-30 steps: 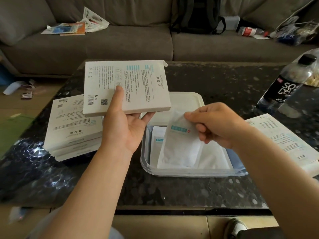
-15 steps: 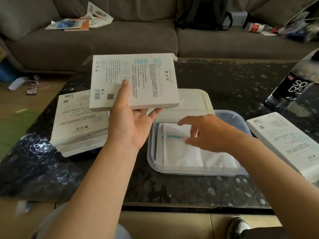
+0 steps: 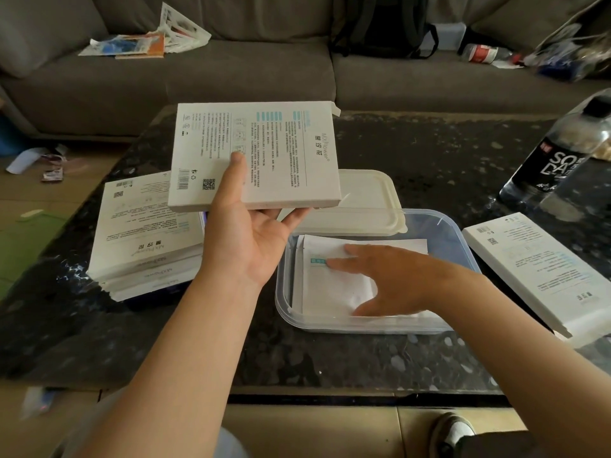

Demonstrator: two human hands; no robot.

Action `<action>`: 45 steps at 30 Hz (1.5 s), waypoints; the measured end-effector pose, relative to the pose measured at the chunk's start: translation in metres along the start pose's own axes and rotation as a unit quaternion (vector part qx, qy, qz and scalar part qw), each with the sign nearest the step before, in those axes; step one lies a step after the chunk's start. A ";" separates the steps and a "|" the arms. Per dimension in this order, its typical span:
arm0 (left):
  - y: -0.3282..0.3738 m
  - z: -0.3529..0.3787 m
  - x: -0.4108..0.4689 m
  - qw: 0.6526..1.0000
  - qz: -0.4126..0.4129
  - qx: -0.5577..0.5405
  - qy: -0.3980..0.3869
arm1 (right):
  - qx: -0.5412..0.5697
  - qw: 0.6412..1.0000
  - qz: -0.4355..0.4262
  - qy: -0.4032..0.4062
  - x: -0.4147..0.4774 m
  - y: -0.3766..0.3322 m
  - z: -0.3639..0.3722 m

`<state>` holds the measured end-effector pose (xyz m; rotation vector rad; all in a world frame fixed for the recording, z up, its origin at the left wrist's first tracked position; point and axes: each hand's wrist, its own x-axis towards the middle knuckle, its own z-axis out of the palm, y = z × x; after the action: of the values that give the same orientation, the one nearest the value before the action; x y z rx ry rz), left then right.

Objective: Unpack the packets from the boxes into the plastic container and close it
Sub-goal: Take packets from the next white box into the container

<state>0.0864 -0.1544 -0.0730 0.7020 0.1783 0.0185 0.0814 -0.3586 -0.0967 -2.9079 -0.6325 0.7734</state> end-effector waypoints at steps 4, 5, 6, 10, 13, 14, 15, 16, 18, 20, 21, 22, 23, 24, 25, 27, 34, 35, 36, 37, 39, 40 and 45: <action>0.000 0.000 0.000 1.000 -0.002 0.001 -0.002 | -0.007 1.000 -0.006 -0.001 0.002 0.000 0.002; 0.000 0.000 0.000 1.000 -0.004 0.001 -0.002 | -0.007 1.000 -0.006 -0.001 0.003 -0.001 0.003; 0.000 0.000 0.001 1.000 -0.005 0.001 -0.002 | -0.007 1.000 -0.007 -0.001 0.004 -0.001 0.004; -0.001 0.000 0.001 1.000 -0.007 0.004 -0.002 | -0.020 1.000 -0.012 -0.001 0.006 -0.004 0.003; -0.001 0.000 0.001 1.000 -0.006 0.008 -0.003 | -0.031 0.999 -0.014 -0.003 0.007 -0.005 0.003; -0.001 0.000 0.001 1.000 -0.006 0.008 -0.003 | -0.034 0.999 -0.015 0.000 0.007 -0.006 0.003; -0.001 0.000 0.001 1.000 -0.006 0.008 -0.004 | -0.037 0.999 -0.016 0.006 0.007 -0.007 0.002; -0.001 0.000 0.001 1.000 -0.005 0.007 -0.005 | -0.038 0.999 -0.020 0.015 0.006 -0.008 0.002; -0.001 0.000 0.001 1.000 -0.006 0.005 -0.004 | -0.025 0.999 -0.030 0.028 0.006 -0.011 -0.001; -0.001 0.000 0.001 1.000 -0.006 0.004 -0.004 | -0.005 0.999 -0.043 0.026 0.008 -0.015 -0.001; -0.001 0.000 0.001 1.000 -0.005 0.003 -0.005 | -0.002 0.999 -0.050 0.019 0.010 -0.017 0.000; -0.001 0.000 0.001 1.000 -0.005 0.003 -0.005 | -0.004 0.998 -0.057 0.013 0.012 -0.018 0.001; -0.001 0.000 0.001 1.000 -0.004 0.003 -0.006 | -0.008 0.998 -0.063 0.007 0.014 -0.019 0.002; -0.001 0.000 0.001 1.000 -0.004 0.005 -0.007 | -0.011 0.998 -0.068 0.002 0.016 -0.020 0.003; 0.000 0.000 0.001 1.000 -0.005 0.006 -0.008 | -0.011 0.998 -0.069 -0.003 0.017 -0.021 0.003; 0.000 0.000 0.001 1.000 -0.006 0.006 -0.009 | -0.009 0.998 -0.066 -0.011 0.020 -0.021 0.003; 0.001 0.000 0.001 1.000 -0.011 0.003 -0.009 | -0.041 0.997 -0.063 -0.016 0.026 -0.020 0.010; 0.001 0.000 0.001 1.000 -0.012 0.003 -0.010 | -0.046 0.997 -0.064 -0.014 0.027 -0.021 0.010; 0.000 0.000 0.000 1.000 -0.013 0.003 -0.010 | -0.049 0.997 -0.067 -0.012 0.027 -0.021 0.010; 0.000 0.000 0.000 1.000 -0.013 0.001 -0.011 | -0.046 0.997 -0.068 -0.012 0.026 -0.021 0.010; 0.000 0.001 -0.001 1.000 -0.014 0.000 -0.014 | -0.005 0.998 -0.058 -0.007 0.023 -0.021 0.009; 0.000 0.002 -0.002 1.000 -0.016 0.002 -0.017 | 0.049 0.998 -0.041 0.015 0.021 -0.019 0.006; 0.003 0.001 -0.004 0.999 -0.013 0.014 -0.033 | 0.288 0.896 0.034 0.337 0.005 -0.004 -0.025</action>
<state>0.0828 -0.1532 -0.0693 0.7265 0.1245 -0.0326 0.0956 -0.3516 -0.0766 -2.3901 -0.1755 -0.0845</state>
